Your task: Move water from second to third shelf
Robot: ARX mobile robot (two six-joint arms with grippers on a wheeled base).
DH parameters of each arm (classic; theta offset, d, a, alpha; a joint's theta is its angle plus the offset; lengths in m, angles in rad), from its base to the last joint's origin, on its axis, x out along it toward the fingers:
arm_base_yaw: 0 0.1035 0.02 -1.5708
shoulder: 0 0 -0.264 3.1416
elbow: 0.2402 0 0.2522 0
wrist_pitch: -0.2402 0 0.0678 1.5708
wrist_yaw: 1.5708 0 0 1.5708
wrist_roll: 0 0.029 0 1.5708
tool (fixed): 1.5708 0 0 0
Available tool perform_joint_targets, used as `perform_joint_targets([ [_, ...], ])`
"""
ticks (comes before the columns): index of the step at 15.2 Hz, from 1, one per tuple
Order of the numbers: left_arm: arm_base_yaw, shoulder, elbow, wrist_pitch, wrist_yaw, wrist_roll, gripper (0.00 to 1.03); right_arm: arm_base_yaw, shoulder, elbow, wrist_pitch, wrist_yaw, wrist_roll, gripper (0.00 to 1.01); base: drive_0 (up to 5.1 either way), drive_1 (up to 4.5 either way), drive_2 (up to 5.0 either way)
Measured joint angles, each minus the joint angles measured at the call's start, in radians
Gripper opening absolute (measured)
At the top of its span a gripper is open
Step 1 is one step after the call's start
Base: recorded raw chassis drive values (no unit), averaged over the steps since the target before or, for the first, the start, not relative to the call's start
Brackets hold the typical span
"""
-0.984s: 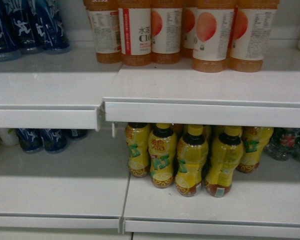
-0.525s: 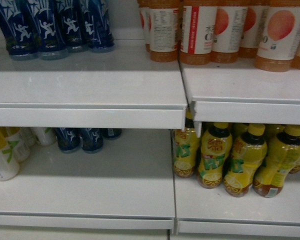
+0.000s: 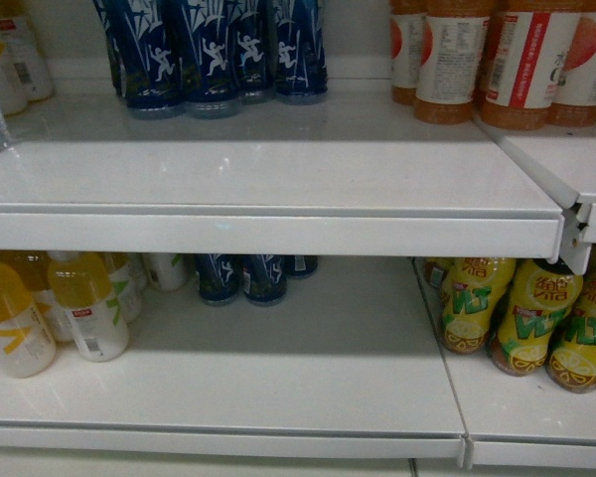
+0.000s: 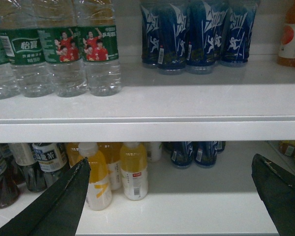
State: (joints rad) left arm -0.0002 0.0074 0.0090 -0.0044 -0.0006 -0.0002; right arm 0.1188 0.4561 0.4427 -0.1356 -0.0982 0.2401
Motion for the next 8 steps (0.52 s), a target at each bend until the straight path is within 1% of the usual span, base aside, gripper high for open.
perform_joint_targets([
  [8, 0.000, 0.000, 0.000, 0.000, 0.000, 0.000, 0.98, 0.000, -0.001, 0.000, -0.002, 0.000, 0.000, 0.43, -4.6, 2.12, 2.1],
])
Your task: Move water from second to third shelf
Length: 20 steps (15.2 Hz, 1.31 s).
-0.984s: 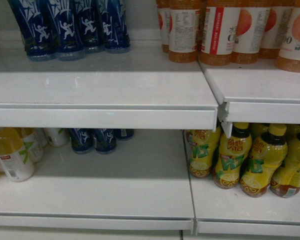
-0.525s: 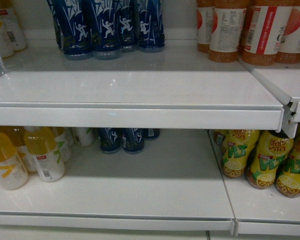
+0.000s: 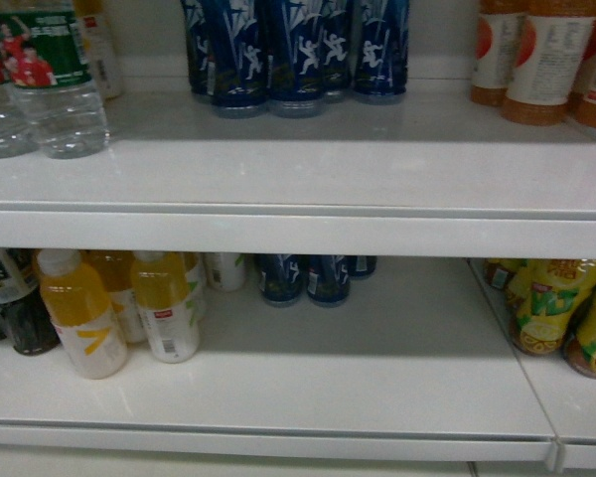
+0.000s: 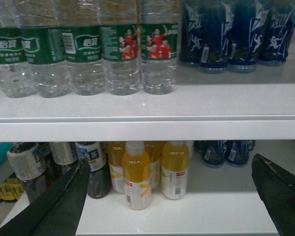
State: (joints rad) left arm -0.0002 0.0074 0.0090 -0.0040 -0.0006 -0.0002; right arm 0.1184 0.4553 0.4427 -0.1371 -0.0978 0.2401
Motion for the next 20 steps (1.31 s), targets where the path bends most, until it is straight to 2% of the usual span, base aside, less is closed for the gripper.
perform_joint_targets([
  [20, 0.000, 0.000, 0.000, 0.001, 0.000, 0.000, 0.98, 0.000, 0.000, 0.000, 0.000, 0.000, 0.000, 0.43, -4.6, 2.19, 2.2],
])
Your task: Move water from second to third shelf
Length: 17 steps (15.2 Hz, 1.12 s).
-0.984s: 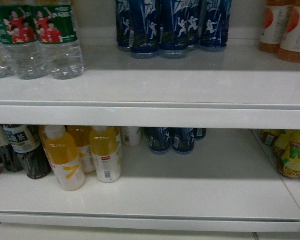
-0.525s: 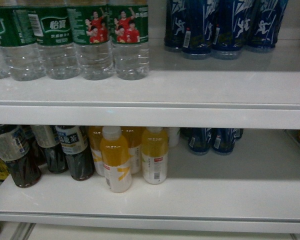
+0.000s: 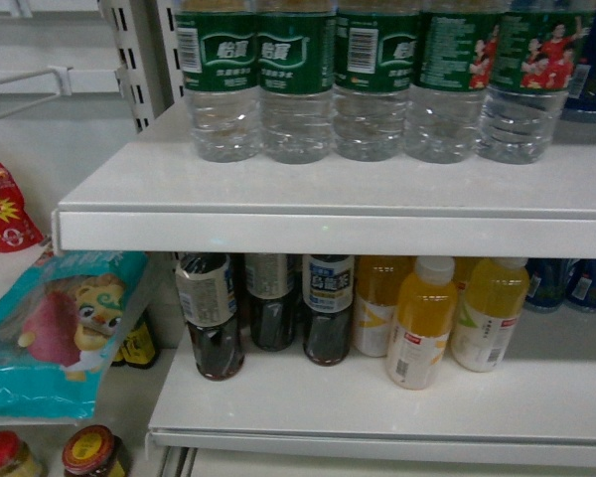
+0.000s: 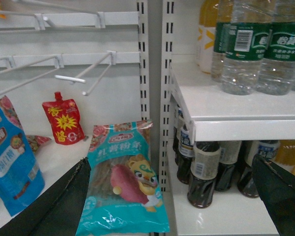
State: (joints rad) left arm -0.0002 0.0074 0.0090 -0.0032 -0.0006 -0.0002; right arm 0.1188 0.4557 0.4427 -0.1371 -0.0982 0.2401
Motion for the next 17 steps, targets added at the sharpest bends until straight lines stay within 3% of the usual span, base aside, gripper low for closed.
perform_joint_targets([
  [10, 0.000, 0.000, 0.000, 0.000, 0.000, 0.000, 0.98, -0.001, -0.002, 0.000, 0.001, 0.000, 0.000, 0.43, -4.6, 2.26, 2.3],
  [17, -0.001, 0.000, 0.000, 0.000, 0.000, 0.000, 0.98, 0.005, 0.000, 0.000, 0.001, -0.001, 0.003, 0.43, 0.0, 0.00, 0.0],
])
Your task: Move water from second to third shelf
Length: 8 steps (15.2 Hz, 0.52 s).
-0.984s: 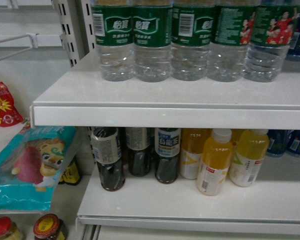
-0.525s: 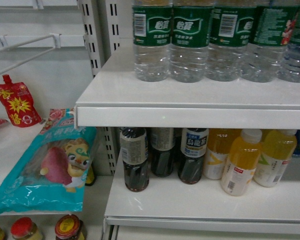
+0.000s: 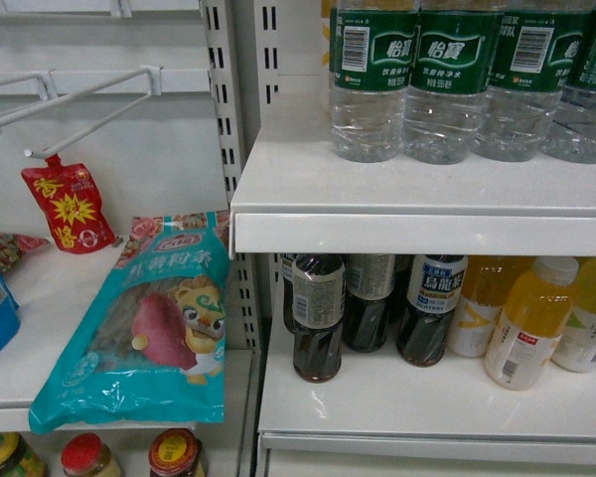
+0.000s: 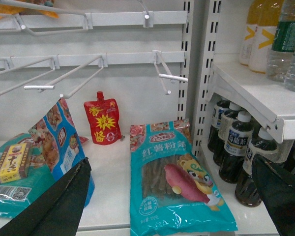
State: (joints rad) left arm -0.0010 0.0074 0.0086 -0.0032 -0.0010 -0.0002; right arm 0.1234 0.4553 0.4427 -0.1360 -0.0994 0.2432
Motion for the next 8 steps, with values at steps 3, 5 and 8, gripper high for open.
perform_joint_targets([
  [3, 0.000, 0.000, 0.000, 0.000, 0.000, 0.000, 0.98, 0.000, 0.000, 0.000, 0.000, 0.001, 0.000, 0.43, 0.0, 0.00, 0.0],
  [5, 0.000, 0.000, 0.000, 0.000, 0.000, 0.000, 0.98, 0.000, 0.000, 0.000, -0.001, 0.001, 0.000, 0.43, 0.0, 0.00, 0.0],
  [8, 0.000, 0.000, 0.000, 0.000, 0.000, 0.000, 0.98, -0.029, 0.091, 0.018, 0.101, 0.009, -0.076, 0.43, 0.0, 0.00, 0.0],
])
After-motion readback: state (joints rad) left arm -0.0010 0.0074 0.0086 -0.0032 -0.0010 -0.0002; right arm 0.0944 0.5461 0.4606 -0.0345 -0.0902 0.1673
